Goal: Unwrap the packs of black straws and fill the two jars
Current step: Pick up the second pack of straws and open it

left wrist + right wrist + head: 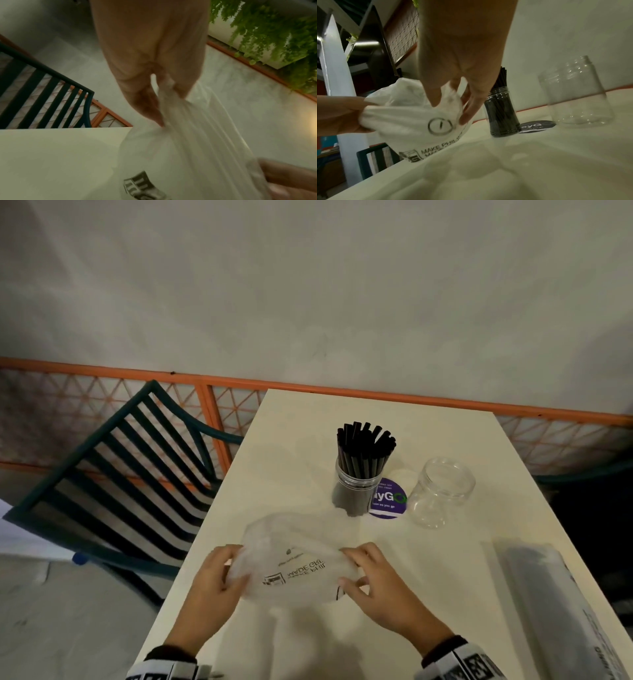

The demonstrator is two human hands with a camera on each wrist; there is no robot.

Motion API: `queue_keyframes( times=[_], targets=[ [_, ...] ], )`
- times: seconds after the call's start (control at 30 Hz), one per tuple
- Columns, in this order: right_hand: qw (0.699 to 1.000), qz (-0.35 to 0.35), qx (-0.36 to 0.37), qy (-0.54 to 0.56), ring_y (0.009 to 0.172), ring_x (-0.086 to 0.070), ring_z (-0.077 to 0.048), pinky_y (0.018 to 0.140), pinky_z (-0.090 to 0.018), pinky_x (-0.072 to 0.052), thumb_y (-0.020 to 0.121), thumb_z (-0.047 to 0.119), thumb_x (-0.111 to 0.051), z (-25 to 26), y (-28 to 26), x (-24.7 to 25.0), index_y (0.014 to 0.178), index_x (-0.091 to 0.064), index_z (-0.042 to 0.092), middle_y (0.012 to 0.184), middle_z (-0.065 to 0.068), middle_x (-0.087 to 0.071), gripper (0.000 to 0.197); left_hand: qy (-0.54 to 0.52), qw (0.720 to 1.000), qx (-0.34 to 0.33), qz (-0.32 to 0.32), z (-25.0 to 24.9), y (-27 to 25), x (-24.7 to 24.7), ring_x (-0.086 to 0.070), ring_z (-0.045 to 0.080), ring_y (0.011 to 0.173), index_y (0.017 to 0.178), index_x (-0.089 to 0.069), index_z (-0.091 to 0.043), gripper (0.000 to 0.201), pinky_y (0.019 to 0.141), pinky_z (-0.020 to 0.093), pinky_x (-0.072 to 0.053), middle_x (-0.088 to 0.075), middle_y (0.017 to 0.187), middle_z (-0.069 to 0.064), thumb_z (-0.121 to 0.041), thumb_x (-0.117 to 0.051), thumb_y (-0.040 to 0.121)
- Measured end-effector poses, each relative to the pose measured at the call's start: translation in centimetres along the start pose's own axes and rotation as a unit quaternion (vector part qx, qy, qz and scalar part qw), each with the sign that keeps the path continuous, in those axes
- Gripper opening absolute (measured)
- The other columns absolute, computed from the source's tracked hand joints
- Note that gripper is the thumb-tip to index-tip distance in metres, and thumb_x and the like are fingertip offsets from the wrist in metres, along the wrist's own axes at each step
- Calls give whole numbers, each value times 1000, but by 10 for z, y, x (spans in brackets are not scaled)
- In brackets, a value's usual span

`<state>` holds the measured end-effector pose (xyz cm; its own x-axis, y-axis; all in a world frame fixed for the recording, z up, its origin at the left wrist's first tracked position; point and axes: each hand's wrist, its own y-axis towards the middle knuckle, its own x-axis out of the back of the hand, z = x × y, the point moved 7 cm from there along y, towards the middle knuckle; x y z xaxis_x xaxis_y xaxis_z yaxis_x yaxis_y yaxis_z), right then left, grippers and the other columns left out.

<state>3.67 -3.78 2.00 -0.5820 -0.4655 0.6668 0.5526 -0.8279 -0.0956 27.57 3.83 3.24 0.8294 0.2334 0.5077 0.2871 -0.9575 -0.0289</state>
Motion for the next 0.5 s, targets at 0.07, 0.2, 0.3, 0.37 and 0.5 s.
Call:
queue_keyframes(
  times=[0.07,0.2,0.3,0.37,0.5],
  targets=[
    [1000,2,-5,24,90,-58,-7,80,-16,-50,92,25,-52,-7,-2,-2,114,-58,25,102,12,-46,23,-114,985,19,130,5,-8,-9,-66,19,91,105,-59,-34,35,82,27,-52,-64,110,-3,-22,-66,73],
    [995,-60,-67,48,68,-61,-20,64,-34,-57,85,12,-61,-20,-6,1,72,-53,32,83,-1,-53,24,-205,964,13,170,4,-12,-5,-67,19,92,97,-68,-27,33,83,24,-51,-69,103,-8,-30,-71,65],
    [988,-111,-104,-20,56,-47,-18,49,-26,-41,79,9,-57,-24,-11,5,72,-45,18,62,4,-47,17,-71,995,-52,48,7,-3,10,-60,12,65,71,-64,-30,19,62,13,-47,-61,82,-6,-17,-75,62],
    [976,-132,-102,-137,51,-38,-17,44,-19,-22,79,13,-52,-16,-14,5,71,-36,21,52,7,-35,20,20,996,-70,-51,12,0,16,-52,8,60,65,-55,-25,35,53,11,-40,-54,82,-6,7,-71,64],
    [966,-39,-30,-252,60,-46,-17,52,-20,-29,68,32,-60,-7,-12,-25,72,-37,24,72,5,-42,25,155,981,-39,-107,32,-3,5,-38,17,56,67,-34,-18,43,46,24,-30,-35,78,-4,14,-62,63]
  ],
)
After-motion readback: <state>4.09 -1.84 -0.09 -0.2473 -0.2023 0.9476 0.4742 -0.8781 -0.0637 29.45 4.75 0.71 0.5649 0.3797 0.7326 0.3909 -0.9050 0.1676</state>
